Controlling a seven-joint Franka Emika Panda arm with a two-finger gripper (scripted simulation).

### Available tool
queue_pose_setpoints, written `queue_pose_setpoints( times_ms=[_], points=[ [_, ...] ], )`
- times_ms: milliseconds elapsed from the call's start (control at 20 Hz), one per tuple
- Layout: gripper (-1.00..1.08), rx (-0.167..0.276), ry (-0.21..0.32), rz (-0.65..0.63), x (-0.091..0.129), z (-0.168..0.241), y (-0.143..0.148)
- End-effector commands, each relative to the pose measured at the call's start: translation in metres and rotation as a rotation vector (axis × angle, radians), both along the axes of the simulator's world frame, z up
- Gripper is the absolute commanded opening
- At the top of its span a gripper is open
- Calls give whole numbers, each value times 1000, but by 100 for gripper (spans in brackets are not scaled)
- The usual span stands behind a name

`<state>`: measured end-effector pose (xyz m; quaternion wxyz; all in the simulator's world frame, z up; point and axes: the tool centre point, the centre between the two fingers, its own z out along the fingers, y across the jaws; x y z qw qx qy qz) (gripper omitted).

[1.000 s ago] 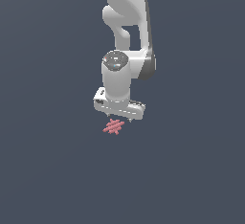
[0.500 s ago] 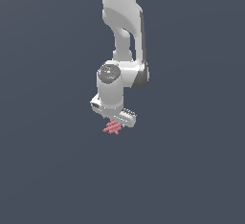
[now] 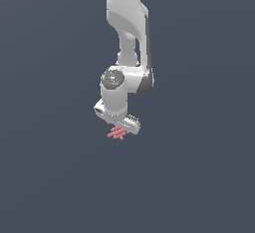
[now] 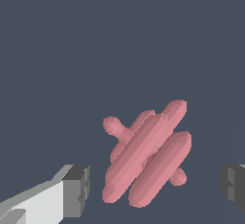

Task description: Pick up the object and move it to a goal position.

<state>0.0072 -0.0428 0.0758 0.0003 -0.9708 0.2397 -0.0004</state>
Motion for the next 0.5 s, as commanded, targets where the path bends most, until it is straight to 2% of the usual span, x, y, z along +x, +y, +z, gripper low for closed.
queue_pose_setpoints(
  times_ms=[0,450],
  points=[
    [100,0,1,-1,-1,-9,0],
    [100,0,1,-5,-1,-45,0]
  ],
)
